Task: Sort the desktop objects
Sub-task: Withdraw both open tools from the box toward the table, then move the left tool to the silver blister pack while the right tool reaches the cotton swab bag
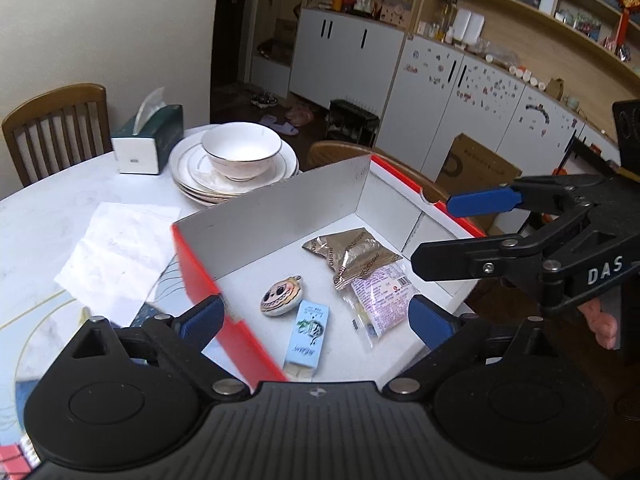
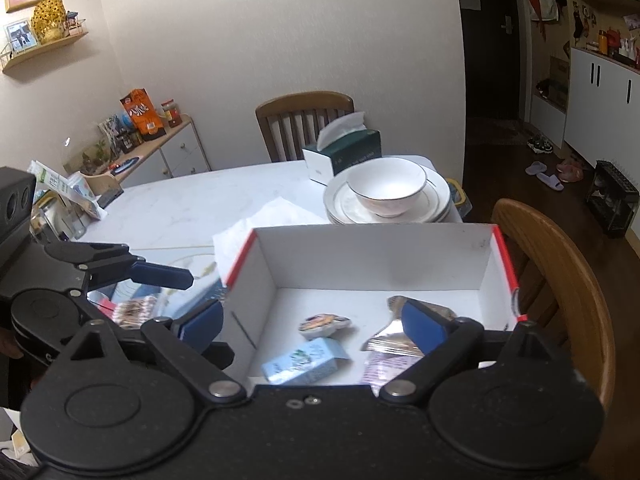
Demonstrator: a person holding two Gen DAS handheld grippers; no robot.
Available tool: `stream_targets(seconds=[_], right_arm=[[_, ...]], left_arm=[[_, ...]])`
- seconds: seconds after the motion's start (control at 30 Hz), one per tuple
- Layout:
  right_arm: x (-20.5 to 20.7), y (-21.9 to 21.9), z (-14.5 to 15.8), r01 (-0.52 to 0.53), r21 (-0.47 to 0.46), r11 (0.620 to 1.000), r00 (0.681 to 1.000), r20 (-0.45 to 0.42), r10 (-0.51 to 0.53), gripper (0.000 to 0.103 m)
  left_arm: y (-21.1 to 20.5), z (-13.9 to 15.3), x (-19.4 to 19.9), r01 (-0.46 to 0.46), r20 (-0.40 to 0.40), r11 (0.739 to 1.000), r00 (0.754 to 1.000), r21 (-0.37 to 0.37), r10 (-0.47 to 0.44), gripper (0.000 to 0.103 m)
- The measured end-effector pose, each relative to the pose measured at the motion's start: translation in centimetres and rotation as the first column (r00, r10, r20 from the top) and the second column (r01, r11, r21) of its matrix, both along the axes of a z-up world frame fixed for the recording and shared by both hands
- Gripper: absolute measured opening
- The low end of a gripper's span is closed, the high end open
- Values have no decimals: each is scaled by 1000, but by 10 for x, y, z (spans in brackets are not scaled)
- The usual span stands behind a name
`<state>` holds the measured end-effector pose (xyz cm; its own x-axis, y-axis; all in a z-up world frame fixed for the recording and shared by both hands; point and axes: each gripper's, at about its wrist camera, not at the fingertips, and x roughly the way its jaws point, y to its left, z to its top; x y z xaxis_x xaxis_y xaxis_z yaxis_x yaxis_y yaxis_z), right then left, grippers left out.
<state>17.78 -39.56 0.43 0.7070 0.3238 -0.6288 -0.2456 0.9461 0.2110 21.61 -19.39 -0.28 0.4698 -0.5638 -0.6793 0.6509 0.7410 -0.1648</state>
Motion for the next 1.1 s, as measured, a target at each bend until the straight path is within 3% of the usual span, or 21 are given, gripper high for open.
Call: stream_targets(seconds=[0.23, 0.53, 1.1], right_arm=[[-10, 37, 4, -16, 12, 1000, 1000, 1, 16, 97], [-20, 92, 2, -61, 15, 998, 998, 0, 61, 97], [-24, 188, -14, -117, -4, 993, 993, -27, 116, 98]], left_arm=[[49, 10, -19, -35, 44, 999, 998, -24, 37, 99], [130, 7, -34, -147, 62, 988, 987, -44, 150, 103], [251, -26, -63, -278, 40, 961, 960, -7, 278, 103]])
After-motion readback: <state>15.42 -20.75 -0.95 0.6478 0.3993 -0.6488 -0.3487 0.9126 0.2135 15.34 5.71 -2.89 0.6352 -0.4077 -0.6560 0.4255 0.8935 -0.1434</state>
